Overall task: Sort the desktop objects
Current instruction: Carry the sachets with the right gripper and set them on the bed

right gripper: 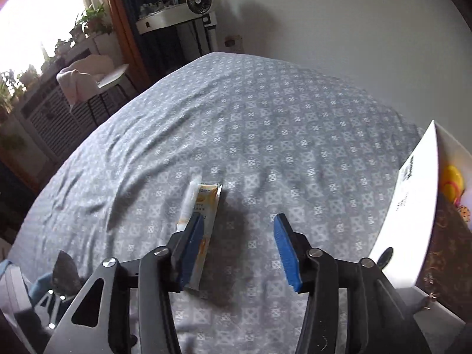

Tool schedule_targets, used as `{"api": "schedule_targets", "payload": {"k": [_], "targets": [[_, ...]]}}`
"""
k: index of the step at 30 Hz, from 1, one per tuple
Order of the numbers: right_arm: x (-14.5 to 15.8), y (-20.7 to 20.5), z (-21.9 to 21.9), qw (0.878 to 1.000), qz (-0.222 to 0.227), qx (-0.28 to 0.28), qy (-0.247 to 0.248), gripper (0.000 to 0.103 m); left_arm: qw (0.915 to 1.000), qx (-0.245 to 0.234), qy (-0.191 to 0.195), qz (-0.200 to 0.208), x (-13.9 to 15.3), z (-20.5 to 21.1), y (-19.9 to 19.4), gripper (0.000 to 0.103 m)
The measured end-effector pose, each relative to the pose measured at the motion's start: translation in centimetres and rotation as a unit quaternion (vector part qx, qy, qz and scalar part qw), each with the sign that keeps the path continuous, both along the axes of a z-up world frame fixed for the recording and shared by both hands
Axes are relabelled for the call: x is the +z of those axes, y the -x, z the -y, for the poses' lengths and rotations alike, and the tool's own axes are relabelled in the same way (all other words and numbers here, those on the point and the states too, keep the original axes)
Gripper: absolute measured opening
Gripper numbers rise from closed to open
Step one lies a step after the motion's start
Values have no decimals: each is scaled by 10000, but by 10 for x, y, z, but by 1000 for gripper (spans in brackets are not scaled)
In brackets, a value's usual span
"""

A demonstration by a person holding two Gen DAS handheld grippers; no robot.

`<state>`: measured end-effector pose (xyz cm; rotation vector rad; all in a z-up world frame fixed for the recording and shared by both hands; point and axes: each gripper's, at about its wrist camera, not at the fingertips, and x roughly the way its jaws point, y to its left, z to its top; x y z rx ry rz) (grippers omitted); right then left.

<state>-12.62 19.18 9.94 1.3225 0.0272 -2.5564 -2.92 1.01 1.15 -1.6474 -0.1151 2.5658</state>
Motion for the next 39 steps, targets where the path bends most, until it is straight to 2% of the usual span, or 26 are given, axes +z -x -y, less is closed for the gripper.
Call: {"api": "schedule_targets", "payload": {"k": [2,6,8,10,13,15,17,18,22,23,26,28,31,35,39], "targets": [[14,-20,-7,9998,-159,109,45,63,10000,24,-17,-62,2,0,-1,102],[33,-72,-21,9980,-572,220,-165,84,9991,124,-124,-396,8,1,0,102],[35,-102,-33,9967,-717,239,-305,88,9983,178,-149,-529,8,1,7,102],[28,-131,-44,9953,-752,214,-578,89,9970,285,16,-726,8,-6,15,102],[4,-166,-62,9909,-718,59,-1138,97,9953,178,423,-848,-2,-23,31,102],[-17,-182,-75,9874,-651,-58,-1444,98,9940,120,727,-805,-17,-33,40,103],[-37,-190,-87,9846,-473,-166,-1675,98,9894,146,895,-1133,-20,-39,39,103],[-47,-193,-93,9839,-402,-212,-1729,98,9888,165,909,-1173,-21,-39,38,103],[-75,-193,-122,9881,-77,-552,-1433,100,9914,236,585,-1146,-20,-29,40,103],[-80,-191,-131,9909,61,-641,-1184,103,9915,247,547,-1158,-21,-29,41,103],[-87,-186,-153,9958,248,-737,-482,103,9897,265,690,-1228,-21,-35,40,103],[-89,-187,-155,9960,181,-732,-474,103,9894,267,703,-1239,-22,-35,39,103],[-93,-187,-147,9944,108,-729,-762,103,9897,275,658,-1238,-22,-34,39,103],[-94,-187,-149,9949,113,-744,-669,103,9898,277,648,-1242,-22,-34,39,103],[-92,-190,-144,9931,79,-846,-811,103,9897,277,630,-1252,-22,-34,39,103]]}}
